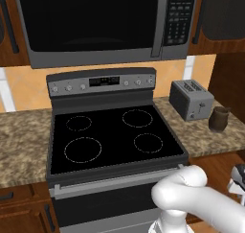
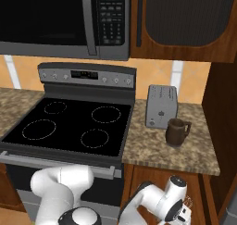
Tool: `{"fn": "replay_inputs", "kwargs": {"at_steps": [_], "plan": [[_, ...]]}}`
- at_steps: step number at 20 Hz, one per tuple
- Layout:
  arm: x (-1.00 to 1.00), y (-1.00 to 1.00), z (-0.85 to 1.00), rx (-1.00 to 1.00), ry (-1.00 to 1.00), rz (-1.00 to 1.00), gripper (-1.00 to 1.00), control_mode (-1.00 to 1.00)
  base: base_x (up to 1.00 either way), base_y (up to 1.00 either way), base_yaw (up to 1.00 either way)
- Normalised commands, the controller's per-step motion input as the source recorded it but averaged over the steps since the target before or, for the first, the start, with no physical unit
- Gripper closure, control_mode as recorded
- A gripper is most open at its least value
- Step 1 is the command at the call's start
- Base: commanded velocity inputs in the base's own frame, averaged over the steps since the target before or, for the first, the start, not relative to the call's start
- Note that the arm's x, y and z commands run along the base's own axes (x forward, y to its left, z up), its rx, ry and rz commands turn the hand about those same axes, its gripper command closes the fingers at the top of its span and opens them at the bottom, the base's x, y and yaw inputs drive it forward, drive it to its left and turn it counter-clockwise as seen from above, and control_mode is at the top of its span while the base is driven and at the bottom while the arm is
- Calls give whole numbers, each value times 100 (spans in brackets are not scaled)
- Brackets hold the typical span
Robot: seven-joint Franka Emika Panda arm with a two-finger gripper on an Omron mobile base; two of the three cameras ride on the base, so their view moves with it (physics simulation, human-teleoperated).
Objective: Pick the whisk from the drawer and place it on the counter.
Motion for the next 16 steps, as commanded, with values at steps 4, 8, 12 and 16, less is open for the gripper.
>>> {"fn": "replay_inputs", "kwargs": {"at_steps": [4, 8, 12, 16], "plan": [[0, 0, 0, 0, 0, 0, 100, -100, 0, 0, 0], [-26, -7, 9, 0, -2, 0, 100, -100, 0, 0, 0], [-33, -9, 83, 0, 0, 0, 100, -100, 0, 0, 0], [-36, 0, 100, 0, 0, 0, 100, -100, 0, 0, 0]]}}
